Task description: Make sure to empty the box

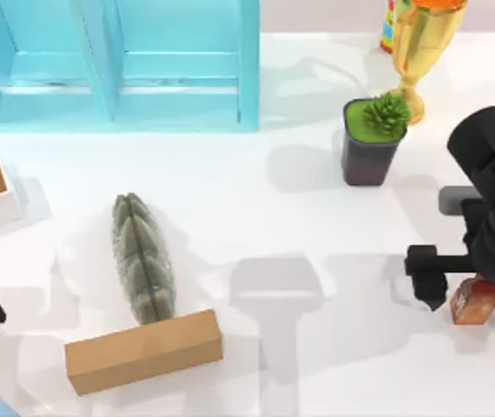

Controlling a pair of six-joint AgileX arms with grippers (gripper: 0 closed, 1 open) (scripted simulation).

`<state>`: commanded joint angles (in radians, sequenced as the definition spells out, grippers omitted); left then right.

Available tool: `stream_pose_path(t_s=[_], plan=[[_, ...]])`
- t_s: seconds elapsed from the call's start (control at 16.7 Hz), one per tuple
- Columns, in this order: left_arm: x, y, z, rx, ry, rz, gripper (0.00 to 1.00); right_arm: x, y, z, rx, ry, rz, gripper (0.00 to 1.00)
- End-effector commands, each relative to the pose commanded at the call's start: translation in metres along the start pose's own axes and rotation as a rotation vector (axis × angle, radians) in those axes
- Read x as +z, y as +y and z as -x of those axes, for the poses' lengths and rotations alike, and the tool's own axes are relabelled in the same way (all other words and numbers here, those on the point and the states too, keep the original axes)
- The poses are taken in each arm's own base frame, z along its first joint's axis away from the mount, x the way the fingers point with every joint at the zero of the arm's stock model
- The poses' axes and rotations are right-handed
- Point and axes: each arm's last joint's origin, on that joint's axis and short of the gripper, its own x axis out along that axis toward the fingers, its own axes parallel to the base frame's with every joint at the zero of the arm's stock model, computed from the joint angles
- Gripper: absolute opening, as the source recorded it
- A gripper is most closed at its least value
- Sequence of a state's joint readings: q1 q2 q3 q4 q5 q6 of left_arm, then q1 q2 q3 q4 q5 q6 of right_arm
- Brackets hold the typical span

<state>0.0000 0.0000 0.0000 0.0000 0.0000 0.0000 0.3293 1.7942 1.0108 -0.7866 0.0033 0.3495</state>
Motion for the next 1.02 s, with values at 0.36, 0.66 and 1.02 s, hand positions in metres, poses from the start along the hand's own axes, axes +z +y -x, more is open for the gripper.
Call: stream_pose_path(t_s=[0.36,0.66,1.02], plan=[[0.0,0.0,0.0,0.0,0.0,0.0,1.0,0.0,0.0,0.001,0.0,-0.001,-0.001,1.0],[0.0,0.0,0.0,0.0,0.0,0.0,1.0,0.003,0.001,0.031,0.0,0.001,-0.002,1.0],[0.0,0.0,0.0,0.0,0.0,0.0,1.0,0.001,0.0,0.078,0.0,-0.001,-0.001,1.0]])
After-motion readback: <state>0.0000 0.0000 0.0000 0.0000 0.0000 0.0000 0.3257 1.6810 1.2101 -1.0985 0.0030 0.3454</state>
